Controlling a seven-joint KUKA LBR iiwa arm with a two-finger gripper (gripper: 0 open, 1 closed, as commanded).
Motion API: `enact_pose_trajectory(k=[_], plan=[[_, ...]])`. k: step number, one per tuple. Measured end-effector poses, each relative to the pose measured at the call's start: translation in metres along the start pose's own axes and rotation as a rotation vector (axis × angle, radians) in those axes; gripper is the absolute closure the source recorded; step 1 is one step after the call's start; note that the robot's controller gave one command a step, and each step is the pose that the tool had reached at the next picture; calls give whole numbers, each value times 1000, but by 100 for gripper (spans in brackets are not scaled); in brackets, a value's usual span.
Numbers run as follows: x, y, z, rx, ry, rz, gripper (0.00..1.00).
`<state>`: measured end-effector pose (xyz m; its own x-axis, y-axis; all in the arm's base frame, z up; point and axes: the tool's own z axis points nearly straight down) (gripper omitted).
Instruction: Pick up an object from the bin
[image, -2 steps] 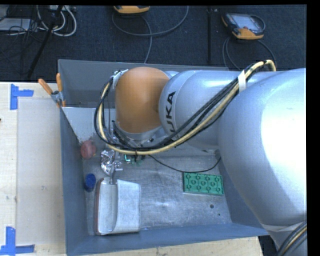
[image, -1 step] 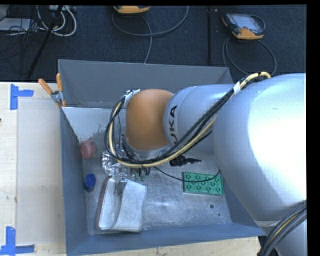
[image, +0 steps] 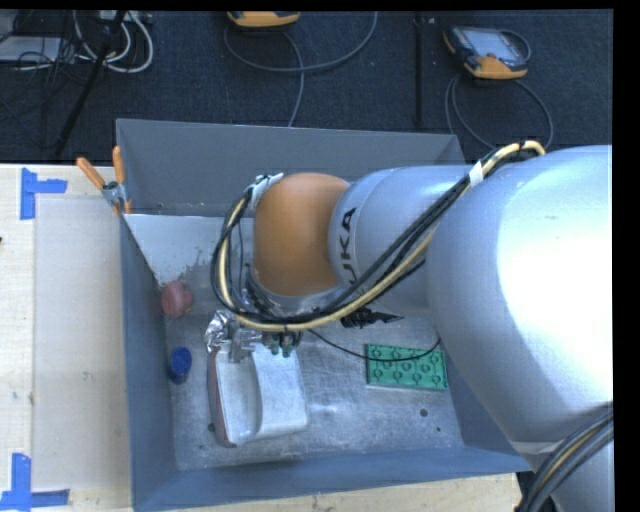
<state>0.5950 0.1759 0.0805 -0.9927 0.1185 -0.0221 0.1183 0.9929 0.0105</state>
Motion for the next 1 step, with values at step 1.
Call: enact_pose_trajectory(k=[1], plan=[[-1, 0, -119, 7, 14, -32, 100]])
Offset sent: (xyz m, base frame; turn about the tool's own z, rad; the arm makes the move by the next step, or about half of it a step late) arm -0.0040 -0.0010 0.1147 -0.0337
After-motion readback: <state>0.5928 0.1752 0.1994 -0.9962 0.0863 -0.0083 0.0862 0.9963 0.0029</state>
